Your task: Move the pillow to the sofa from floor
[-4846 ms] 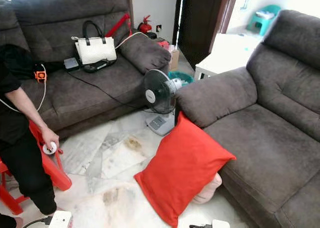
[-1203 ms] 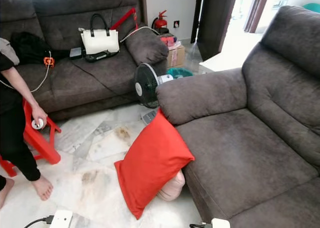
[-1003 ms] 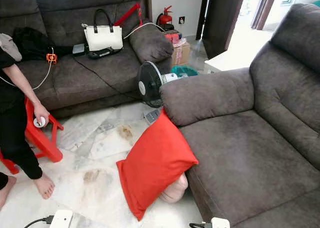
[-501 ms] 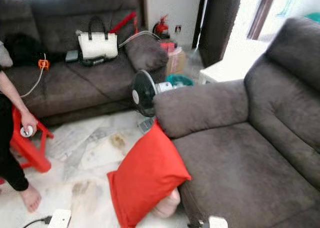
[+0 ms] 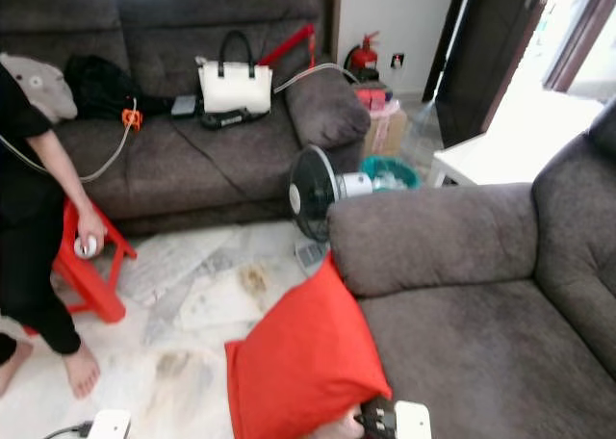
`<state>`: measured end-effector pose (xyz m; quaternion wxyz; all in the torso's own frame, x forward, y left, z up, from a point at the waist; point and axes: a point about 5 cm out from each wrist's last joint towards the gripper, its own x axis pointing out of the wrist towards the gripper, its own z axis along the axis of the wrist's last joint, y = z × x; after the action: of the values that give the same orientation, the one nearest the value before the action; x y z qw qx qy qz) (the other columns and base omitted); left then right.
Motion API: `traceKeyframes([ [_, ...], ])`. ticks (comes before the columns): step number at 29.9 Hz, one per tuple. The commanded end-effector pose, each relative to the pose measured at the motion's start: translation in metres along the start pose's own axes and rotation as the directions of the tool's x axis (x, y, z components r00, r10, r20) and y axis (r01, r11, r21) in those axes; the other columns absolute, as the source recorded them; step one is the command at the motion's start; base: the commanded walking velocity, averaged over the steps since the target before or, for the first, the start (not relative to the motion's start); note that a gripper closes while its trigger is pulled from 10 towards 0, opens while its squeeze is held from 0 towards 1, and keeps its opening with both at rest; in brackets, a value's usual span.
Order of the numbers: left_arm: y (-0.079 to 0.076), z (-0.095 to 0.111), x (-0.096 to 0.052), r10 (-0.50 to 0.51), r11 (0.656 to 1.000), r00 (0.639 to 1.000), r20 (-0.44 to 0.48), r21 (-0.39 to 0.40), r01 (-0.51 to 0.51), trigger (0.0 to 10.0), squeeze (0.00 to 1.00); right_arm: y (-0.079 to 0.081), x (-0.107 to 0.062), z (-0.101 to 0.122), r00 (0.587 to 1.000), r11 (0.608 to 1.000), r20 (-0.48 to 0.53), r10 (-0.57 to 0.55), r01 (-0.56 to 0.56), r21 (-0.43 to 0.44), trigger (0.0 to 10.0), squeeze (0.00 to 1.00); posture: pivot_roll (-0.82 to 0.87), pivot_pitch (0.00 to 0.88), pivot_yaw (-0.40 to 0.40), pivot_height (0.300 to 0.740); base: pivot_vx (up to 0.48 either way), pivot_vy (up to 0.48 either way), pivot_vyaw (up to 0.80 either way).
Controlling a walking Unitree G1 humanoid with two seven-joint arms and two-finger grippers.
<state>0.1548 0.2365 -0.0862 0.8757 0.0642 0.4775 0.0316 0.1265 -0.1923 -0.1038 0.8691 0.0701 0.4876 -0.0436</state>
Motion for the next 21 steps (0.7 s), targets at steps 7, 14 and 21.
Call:
traceKeyframes([
  [7,-0.0045,-0.0006,0.0004,-0.012,1.000,1.000,-0.004,-0.006,0.012,10.0,0.00,-0.0099,-0.0025,-0.0041,1.000,1.000,-0.013,-0.028,0.028,0.008,10.0,0.00,0.07,0.000,-0.008,0.740,0.283,0.000,0.00],
  [14,-0.0036,0.0003,0.0004,-0.002,1.000,1.000,0.002,0.000,0.002,10.0,0.00,-0.0096,-0.0025,-0.0043,1.000,1.000,-0.014,-0.028,0.028,0.014,10.0,0.00,0.08,0.000,-0.006,0.740,0.000,0.000,0.00],
  [21,-0.0023,0.0027,0.0002,0.014,1.000,0.999,0.029,0.004,-0.014,10.0,0.00,-0.0093,-0.0024,-0.0034,1.000,0.999,-0.004,-0.029,0.029,0.016,10.0,0.00,0.08,0.000,-0.006,0.740,0.000,0.000,0.00],
])
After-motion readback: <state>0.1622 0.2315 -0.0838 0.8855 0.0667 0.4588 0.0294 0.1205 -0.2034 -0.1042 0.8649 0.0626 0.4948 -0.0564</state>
